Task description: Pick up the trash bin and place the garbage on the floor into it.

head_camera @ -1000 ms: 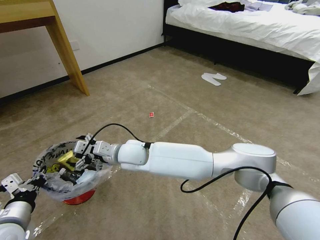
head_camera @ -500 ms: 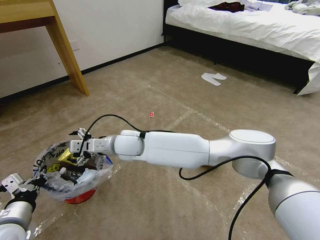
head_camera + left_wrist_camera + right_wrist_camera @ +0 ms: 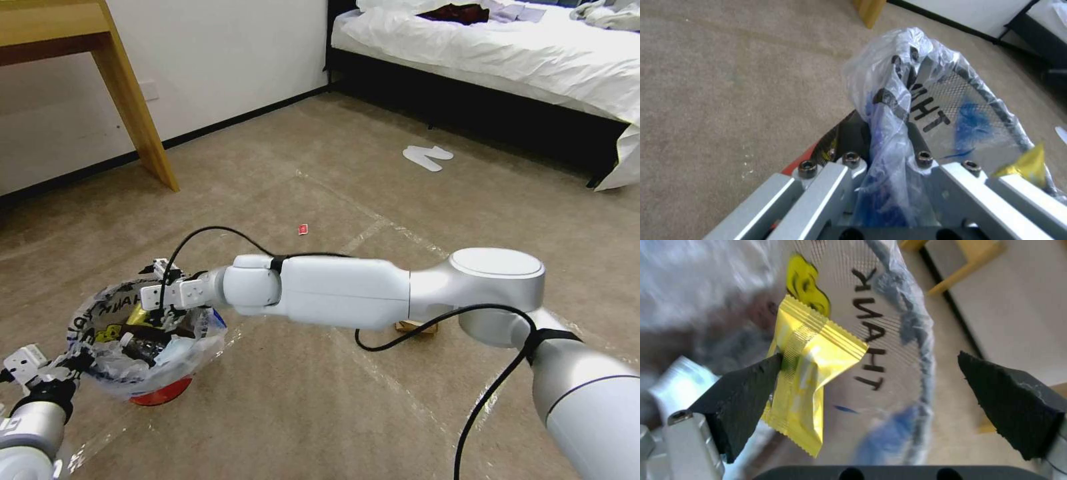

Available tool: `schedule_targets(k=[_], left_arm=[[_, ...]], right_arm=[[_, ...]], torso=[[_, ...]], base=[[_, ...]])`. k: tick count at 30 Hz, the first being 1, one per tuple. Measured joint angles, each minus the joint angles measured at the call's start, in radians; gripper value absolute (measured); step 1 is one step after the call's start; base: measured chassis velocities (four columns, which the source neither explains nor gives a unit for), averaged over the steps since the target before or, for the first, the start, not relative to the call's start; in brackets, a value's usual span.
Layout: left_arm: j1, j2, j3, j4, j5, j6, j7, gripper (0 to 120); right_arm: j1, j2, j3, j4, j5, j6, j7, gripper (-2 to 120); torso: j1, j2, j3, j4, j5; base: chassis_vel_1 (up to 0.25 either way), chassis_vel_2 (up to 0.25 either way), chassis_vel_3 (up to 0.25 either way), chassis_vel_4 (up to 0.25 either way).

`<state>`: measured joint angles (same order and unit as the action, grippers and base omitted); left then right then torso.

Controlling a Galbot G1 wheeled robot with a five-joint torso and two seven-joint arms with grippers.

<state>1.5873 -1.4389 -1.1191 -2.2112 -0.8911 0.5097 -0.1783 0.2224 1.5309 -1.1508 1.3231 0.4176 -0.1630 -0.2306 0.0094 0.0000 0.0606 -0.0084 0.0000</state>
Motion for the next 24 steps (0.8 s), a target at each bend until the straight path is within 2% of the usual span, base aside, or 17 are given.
schedule_targets(k=[1,2,3,4,6,7,8,10,11,12,13,14,15,16,20,21,24], left_arm=[[0.000,0.000,0.000,0.000,0.000,0.000,0.000,5],[0.000,-0.001,0.000,0.000,0.000,0.000,0.000,5],[0.001,-0.001,0.001,0.001,0.000,-0.001,0.000,5],[0.001,-0.001,0.001,0.001,0.000,-0.001,0.000,5],[0.002,0.000,0.000,0.002,0.000,-0.004,0.002,5],[0.002,0.000,0.000,0.002,0.000,-0.004,0.002,5],[0.003,0.002,-0.001,0.003,0.000,-0.005,0.002,5],[0.002,0.002,-0.001,0.005,0.000,-0.005,0.003,5],[0.002,0.002,-0.001,0.005,0.000,-0.005,0.003,5],[0.002,0.002,0.000,0.006,0.000,-0.006,0.003,5],[0.002,0.002,0.001,0.006,0.000,-0.006,0.003,5],[0.002,0.002,0.001,0.006,0.000,-0.006,0.003,5],[0.001,0.002,0.002,0.007,0.001,-0.006,0.003,5],[0.002,0.002,0.002,0.007,0.000,-0.006,0.003,5],[0.006,0.004,0.002,0.007,0.000,-0.007,0.005,5],[0.007,0.005,0.001,0.007,0.000,-0.007,0.005,5],[0.008,0.006,0.001,0.007,0.000,-0.008,0.006,5]], right_arm=[[0.000,0.000,0.000,0.000,0.000,0.000,0.000,100],[0.008,-0.003,-0.007,0.003,0.037,0.001,-0.007,100],[0.017,-0.008,-0.013,0.017,0.129,-0.020,-0.001,100],[0.017,-0.008,-0.013,0.017,0.129,-0.020,-0.001,100],[0.024,-0.012,-0.010,0.061,0.413,-0.106,0.041,100],[0.024,-0.012,-0.010,0.061,0.413,-0.106,0.041,100],[0.020,-0.011,0.009,0.094,0.594,-0.173,0.117,100],[0.008,0.001,0.034,0.126,0.766,-0.274,0.256,100],[0.008,0.001,0.034,0.126,0.766,-0.274,0.256,100],[-0.007,0.020,0.062,0.159,0.922,-0.388,0.429,100],[-0.017,0.036,0.085,0.179,0.982,-0.484,0.540,100],[-0.017,0.036,0.085,0.179,0.982,-0.484,0.540,100],[-0.028,0.052,0.098,0.190,1.020,-0.554,0.655,100],[-0.033,0.059,0.100,0.189,1.009,-0.572,0.691,100],[-0.039,0.064,0.104,0.179,1.004,-0.585,0.726,100],[-0.045,0.072,0.119,0.177,1.062,-0.586,0.776,100],[-0.050,0.075,0.126,0.173,1.069,-0.586,0.794,100]], torso=[[0.000,0.000,0.000,0.0000,0.0000],[0.000,0.000,0.000,0.0000,0.0000],[0.000,0.000,0.000,0.0000,0.0000],[0.000,0.000,0.000,0.0000,0.0000],[0.000,0.000,0.000,0.0001,0.0000],[0.000,0.000,0.000,0.0001,0.0000],[0.000,0.000,0.000,0.0000,0.0000],[0.000,0.000,0.000,0.0001,0.0001],[0.000,0.000,0.000,0.0001,0.0001],[0.000,0.000,0.000,0.0002,-0.0001],[0.000,0.000,0.000,0.0004,0.0000],[0.000,0.000,0.000,0.0004,0.0000],[0.000,0.000,0.000,0.0002,-0.0001],[0.000,0.000,0.000,0.0002,-0.0001],[0.000,0.000,0.000,0.0001,-0.0001],[0.000,0.000,0.000,0.0001,0.0000],[0.000,0.000,0.000,0.0003,-0.0001]], base=[[0.000,0.000,0.000,0.000],[0.000,0.000,0.000,0.000],[0.000,0.000,0.000,0.000],[0.000,0.000,0.000,0.000],[0.000,0.000,0.000,0.000],[0.000,0.000,0.000,0.000],[0.000,0.000,0.000,0.000],[0.000,0.000,0.000,0.000],[0.000,0.000,0.000,0.000],[0.000,0.000,0.000,0.000],[0.000,0.000,0.000,0.000],[0.000,0.000,0.000,0.000],[0.000,0.000,0.000,0.000],[0.000,0.000,0.000,0.000],[0.000,0.000,0.000,0.000],[0.000,0.000,0.000,0.000],[0.000,0.000,0.000,0.000]])
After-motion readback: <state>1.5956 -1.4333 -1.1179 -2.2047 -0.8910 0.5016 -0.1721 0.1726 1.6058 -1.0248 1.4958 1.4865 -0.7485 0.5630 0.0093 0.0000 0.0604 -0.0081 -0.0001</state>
